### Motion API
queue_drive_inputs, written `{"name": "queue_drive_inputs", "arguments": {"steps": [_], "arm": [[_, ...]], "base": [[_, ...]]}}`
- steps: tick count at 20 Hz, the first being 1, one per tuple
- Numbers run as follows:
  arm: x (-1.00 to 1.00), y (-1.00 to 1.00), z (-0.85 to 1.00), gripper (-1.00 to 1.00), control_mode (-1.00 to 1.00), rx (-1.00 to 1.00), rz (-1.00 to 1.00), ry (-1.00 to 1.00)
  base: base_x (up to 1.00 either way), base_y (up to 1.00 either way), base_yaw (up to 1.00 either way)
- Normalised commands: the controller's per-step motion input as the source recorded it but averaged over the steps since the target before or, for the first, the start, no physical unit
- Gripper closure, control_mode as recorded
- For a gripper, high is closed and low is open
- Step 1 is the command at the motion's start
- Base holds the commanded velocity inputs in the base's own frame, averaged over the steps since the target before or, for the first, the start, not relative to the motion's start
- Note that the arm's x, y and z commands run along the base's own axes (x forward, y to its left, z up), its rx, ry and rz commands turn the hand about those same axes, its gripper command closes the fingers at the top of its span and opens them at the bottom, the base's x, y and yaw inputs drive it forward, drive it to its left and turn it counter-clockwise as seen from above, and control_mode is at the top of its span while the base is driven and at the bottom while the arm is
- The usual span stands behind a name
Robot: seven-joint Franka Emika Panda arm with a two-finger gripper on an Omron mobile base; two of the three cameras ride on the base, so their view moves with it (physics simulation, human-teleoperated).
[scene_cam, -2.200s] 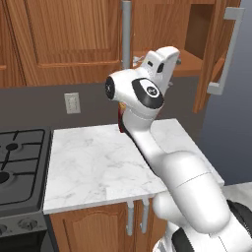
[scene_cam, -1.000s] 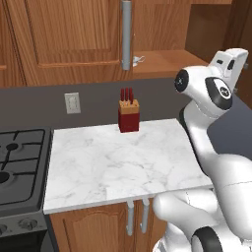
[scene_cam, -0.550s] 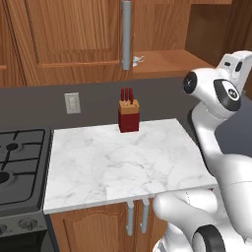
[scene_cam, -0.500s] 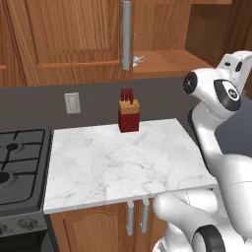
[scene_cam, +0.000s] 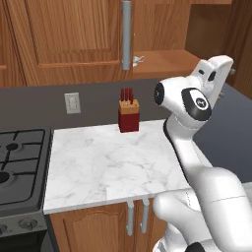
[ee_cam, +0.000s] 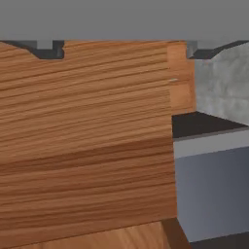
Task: Get the candle and the beer from the cabinet and move them to the dining counter.
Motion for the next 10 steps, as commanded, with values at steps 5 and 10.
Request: {"name": "queue_drive_inputs", "arguments": {"steps": [5,10], "arm": [[0.0,1.0,0.02,-1.0,-1.0,-0.02,0.0,-0.25],[0.0,0.97,0.01,-1.0,-1.0,0.03,0.01,-0.35]], "base": [[0.0,0.0,0.0],[0.0,0.0,0.0]]}}
